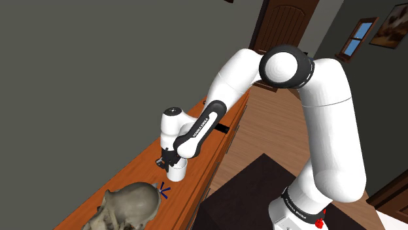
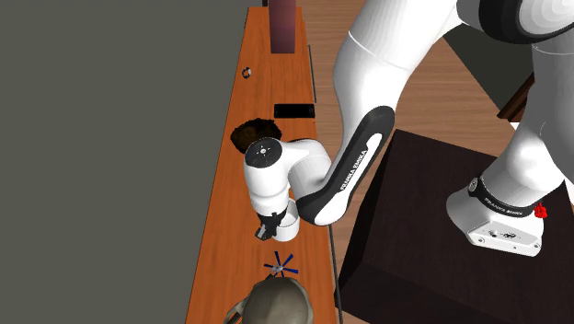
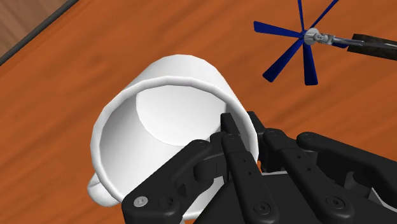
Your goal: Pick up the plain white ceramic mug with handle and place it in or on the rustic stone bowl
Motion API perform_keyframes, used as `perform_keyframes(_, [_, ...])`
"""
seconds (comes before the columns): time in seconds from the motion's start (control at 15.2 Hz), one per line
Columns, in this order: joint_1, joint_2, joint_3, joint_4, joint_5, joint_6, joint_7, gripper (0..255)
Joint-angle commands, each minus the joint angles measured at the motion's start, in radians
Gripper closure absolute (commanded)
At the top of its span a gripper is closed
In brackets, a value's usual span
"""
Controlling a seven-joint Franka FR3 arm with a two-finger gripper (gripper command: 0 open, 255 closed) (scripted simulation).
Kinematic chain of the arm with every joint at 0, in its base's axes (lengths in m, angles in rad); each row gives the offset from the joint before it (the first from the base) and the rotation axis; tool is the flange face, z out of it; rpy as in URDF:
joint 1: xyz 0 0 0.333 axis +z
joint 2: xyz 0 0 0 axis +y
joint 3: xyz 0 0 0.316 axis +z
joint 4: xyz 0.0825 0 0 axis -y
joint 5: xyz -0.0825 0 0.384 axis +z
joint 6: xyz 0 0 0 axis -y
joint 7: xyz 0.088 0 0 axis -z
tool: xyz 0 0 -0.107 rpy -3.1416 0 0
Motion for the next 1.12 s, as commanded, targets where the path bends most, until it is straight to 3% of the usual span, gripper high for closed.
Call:
perform_keyframes(0.0, [0.0, 0.0, 0.0, 0.0, 0.0, 0.0, 0.0, 255])
perform_keyframes(1.06, [-0.065, -0.179, 0.083, -0.054, 0.08, -0.126, -0.057, 255])
